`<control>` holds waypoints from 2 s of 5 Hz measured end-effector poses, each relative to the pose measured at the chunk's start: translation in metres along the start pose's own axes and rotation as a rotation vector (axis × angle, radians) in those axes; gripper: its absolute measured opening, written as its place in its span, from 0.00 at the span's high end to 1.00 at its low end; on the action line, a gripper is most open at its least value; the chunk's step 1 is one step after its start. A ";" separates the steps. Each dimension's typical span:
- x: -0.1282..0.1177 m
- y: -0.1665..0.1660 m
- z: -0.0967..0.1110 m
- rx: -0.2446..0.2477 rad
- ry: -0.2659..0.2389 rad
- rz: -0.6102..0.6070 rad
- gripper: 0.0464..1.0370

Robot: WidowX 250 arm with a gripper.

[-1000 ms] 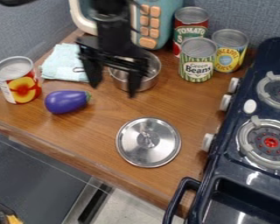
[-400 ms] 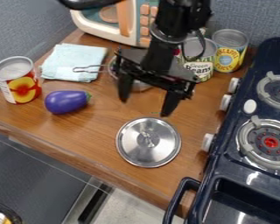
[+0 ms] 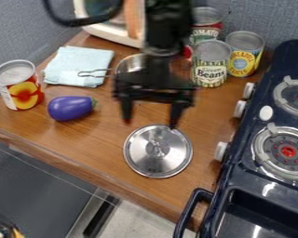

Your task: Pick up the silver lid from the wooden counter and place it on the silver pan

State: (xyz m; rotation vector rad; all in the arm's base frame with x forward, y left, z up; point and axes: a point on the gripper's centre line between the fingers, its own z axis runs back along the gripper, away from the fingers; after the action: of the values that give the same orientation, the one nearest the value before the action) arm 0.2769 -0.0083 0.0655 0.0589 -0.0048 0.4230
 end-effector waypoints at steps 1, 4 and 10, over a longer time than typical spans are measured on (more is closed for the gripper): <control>0.005 0.009 -0.016 -0.041 -0.060 0.201 0.04; 0.002 0.010 -0.032 -0.070 -0.174 0.521 0.04; -0.005 -0.008 -0.052 -0.107 -0.127 0.575 0.51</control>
State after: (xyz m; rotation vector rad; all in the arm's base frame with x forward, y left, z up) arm 0.2749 -0.0148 0.0134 -0.0229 -0.1725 0.9926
